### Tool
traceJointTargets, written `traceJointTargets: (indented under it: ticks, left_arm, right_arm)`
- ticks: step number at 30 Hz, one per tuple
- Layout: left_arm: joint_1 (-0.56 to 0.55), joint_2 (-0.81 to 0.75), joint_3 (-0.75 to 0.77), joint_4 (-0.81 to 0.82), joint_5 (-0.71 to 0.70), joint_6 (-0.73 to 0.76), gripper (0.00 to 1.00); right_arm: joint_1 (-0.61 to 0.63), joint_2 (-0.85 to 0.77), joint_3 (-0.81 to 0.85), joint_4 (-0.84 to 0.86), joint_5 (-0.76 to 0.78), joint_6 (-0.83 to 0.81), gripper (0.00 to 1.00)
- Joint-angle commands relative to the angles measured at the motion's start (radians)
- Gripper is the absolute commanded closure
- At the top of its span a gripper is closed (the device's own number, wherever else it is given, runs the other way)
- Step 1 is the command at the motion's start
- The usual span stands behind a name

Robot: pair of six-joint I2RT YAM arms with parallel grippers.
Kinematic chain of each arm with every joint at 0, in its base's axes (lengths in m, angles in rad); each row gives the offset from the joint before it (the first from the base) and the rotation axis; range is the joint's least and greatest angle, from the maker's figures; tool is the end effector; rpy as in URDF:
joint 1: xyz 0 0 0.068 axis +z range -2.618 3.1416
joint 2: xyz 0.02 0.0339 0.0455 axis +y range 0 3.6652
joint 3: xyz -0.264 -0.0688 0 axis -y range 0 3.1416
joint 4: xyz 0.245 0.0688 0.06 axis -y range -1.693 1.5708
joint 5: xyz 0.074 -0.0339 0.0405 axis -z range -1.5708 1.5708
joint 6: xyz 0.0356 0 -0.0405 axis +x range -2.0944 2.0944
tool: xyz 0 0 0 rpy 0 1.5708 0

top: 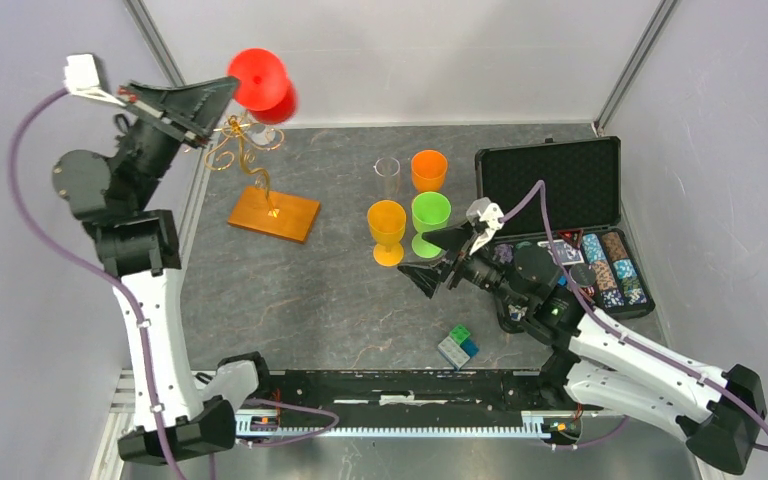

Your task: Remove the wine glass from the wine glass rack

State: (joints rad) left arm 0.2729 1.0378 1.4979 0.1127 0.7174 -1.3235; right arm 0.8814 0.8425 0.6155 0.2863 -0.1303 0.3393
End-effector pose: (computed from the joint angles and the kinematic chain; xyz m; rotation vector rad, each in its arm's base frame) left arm 0.1637 0.0215 0.5581 -0.2424 1.2232 -1.2786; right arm 0.1272 0.1616 0.3203 -0.5374 1.5183 1.0631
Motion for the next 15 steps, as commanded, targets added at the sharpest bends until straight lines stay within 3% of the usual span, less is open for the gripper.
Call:
traceJointTargets:
  ticks: [1, 4, 7, 11, 15]
  left_arm:
    - [-0.161, 0.003, -0.085, 0.163, 0.021, -0.182, 0.98]
    - [-0.251, -0.023, -0.157, 0.19, -0.008, -0.215, 0.98]
    - [-0.317, -0.046, -0.27, 0.326, -0.026, -0.34, 0.98]
    - [-0.382, -0.061, -0.441, 0.628, -0.094, -0.572, 0.98]
    - [-0.44, -0.081, -0.503, 0.689, -0.143, -0.661, 0.98]
  right_arm:
    - [-0.001, -0.034, -0.059, 0.182, 0.072, 0.093, 0.03]
    - [-0.001, -0.043, -0.086, 0.231, 0.124, 0.127, 0.02]
    - [-0.004, -0.047, -0.121, 0.335, 0.156, 0.138, 0.02]
    - [-0.038, -0.013, -0.199, 0.718, 0.057, 0.207, 0.02]
    - [-0.084, 0.111, -0.183, 0.974, -0.013, 0.358, 0.02]
